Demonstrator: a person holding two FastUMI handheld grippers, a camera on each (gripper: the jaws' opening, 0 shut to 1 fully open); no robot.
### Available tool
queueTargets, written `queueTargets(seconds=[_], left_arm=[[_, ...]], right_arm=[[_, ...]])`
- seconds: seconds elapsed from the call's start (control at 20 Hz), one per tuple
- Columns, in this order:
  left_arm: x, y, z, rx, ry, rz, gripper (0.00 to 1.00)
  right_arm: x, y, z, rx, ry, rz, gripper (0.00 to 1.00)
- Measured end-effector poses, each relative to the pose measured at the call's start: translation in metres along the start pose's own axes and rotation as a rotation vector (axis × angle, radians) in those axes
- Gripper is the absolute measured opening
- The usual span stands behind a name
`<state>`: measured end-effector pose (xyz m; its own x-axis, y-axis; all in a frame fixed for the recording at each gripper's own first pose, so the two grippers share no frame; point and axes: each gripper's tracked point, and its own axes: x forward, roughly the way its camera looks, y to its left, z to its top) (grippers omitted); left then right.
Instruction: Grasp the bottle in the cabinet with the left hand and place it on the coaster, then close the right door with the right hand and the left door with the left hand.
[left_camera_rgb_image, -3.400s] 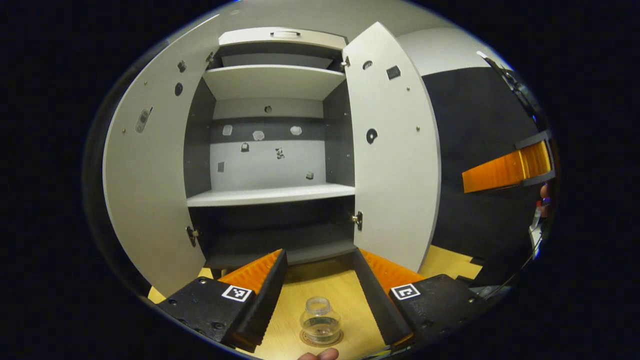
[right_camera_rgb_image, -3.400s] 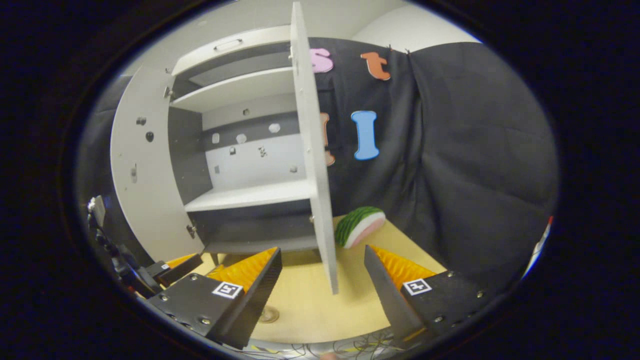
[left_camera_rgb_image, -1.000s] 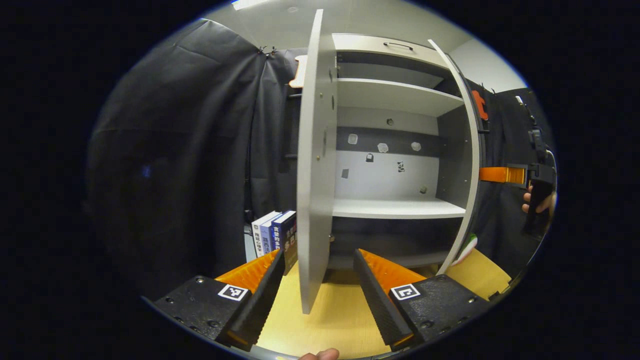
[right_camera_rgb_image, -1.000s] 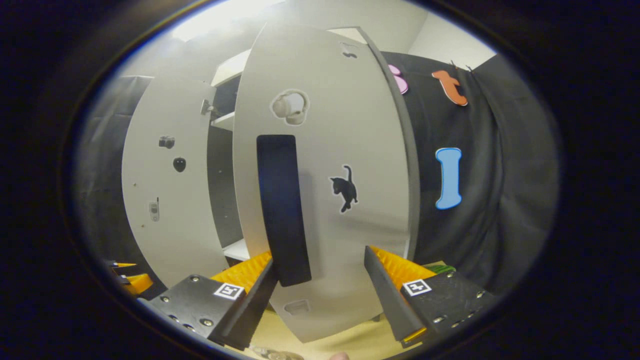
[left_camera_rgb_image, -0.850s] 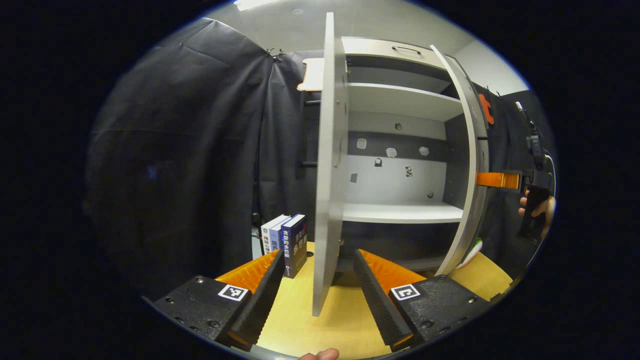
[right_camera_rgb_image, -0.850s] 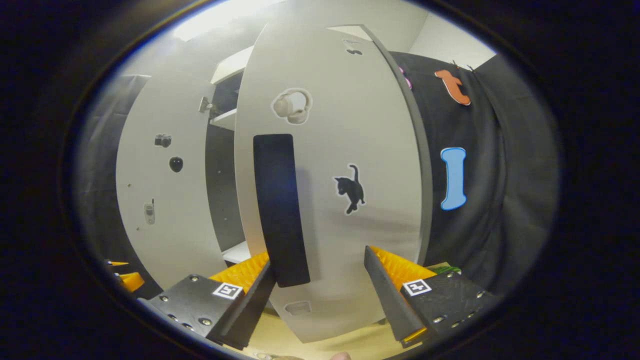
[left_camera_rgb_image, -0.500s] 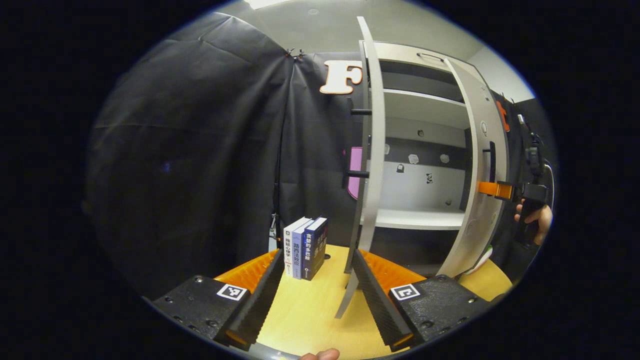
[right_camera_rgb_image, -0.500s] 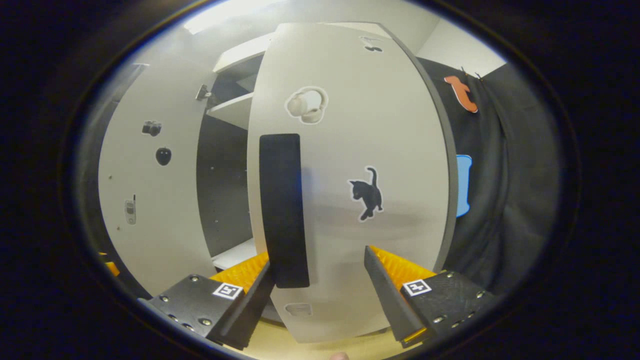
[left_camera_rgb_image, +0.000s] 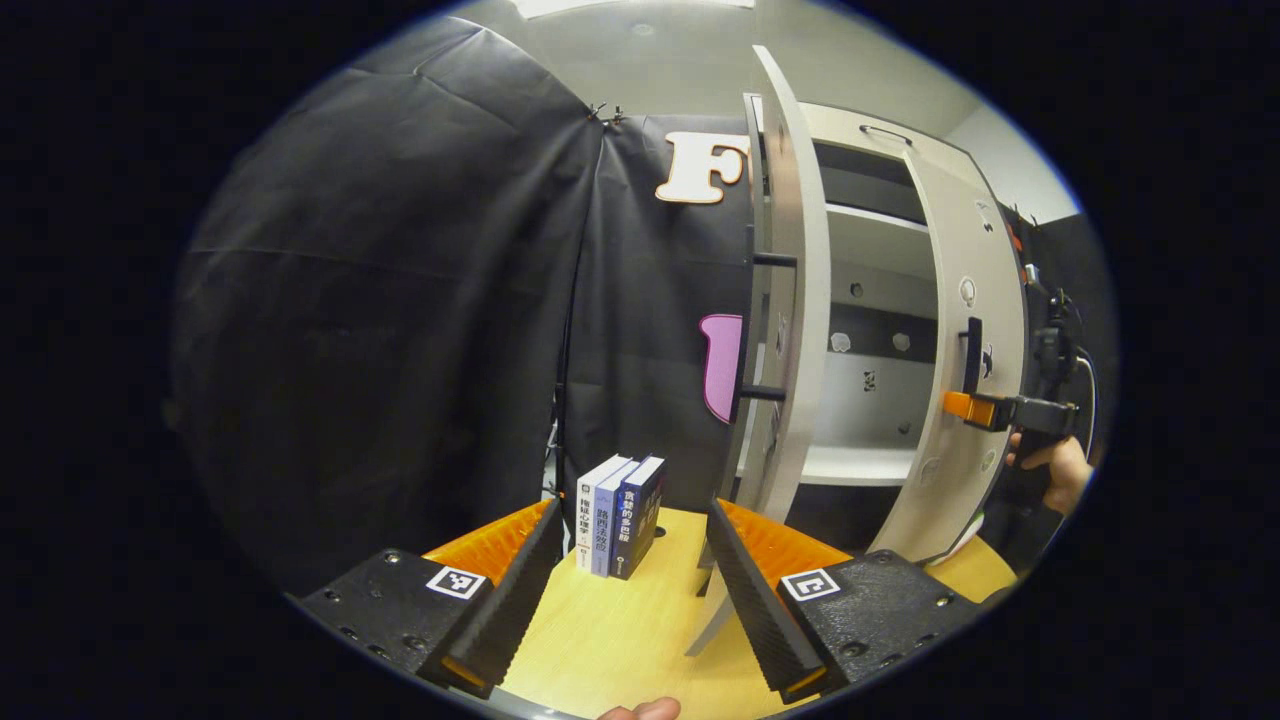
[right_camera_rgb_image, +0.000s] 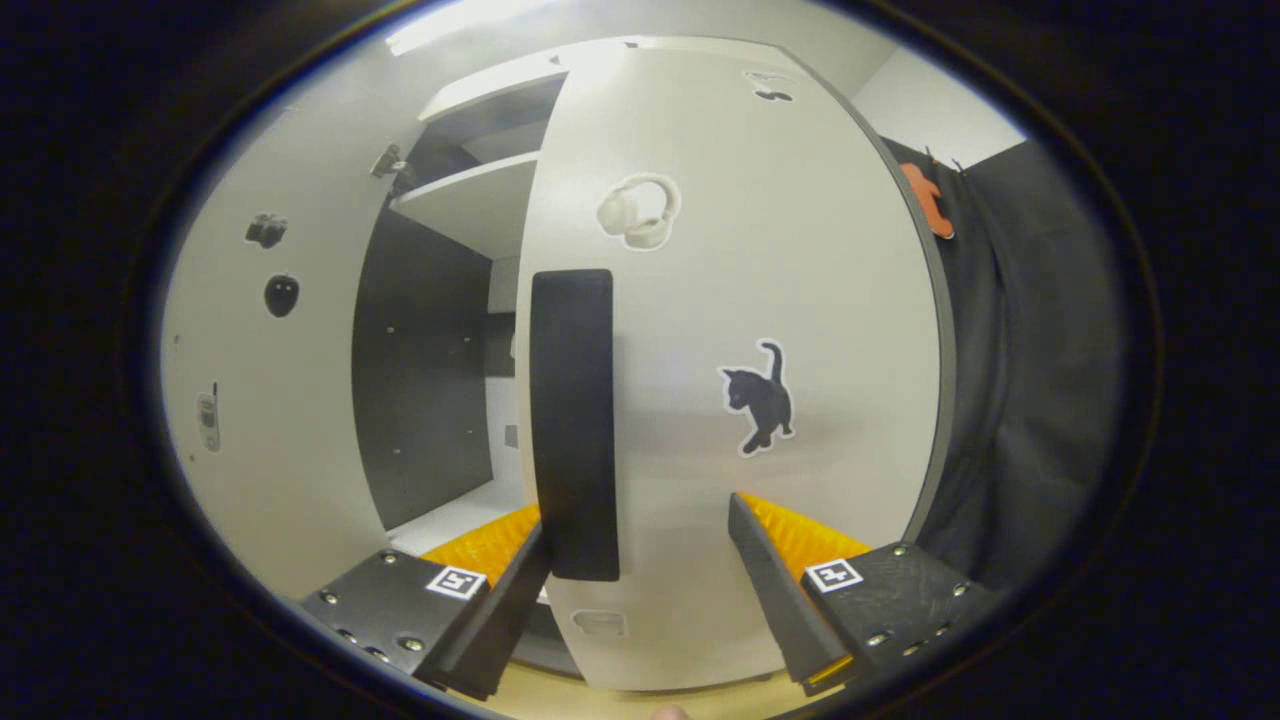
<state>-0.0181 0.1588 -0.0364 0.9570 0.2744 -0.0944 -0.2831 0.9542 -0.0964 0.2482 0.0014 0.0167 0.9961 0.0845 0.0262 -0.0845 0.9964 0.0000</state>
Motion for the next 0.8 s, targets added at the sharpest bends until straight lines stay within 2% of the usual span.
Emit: queueTargets(seconds=[0.05,0.3,0.35,0.4,0.8], left_arm=[[0.005,-0.001,0.002,-0.009,0.001,-0.014,0.92],[0.024,-0.004,0.01,-0.03,0.01,-0.062,0.92],[0.025,-0.004,0.014,-0.031,0.003,-0.069,0.87],[0.026,-0.006,0.018,-0.033,0.001,-0.078,0.92],[0.032,-0.025,0.046,-0.057,-0.009,-0.176,0.92]], right_arm=[[0.002,0.0,0.0,-0.001,-0.01,-0.014,1.0],[0.015,-0.003,0.001,-0.003,-0.036,-0.072,1.0],[0.015,-0.003,0.0,-0.004,-0.037,-0.08,1.0],[0.016,-0.003,0.001,-0.004,-0.041,-0.088,1.0],[0.02,-0.004,0.0,-0.004,-0.067,-0.113,1.0]])
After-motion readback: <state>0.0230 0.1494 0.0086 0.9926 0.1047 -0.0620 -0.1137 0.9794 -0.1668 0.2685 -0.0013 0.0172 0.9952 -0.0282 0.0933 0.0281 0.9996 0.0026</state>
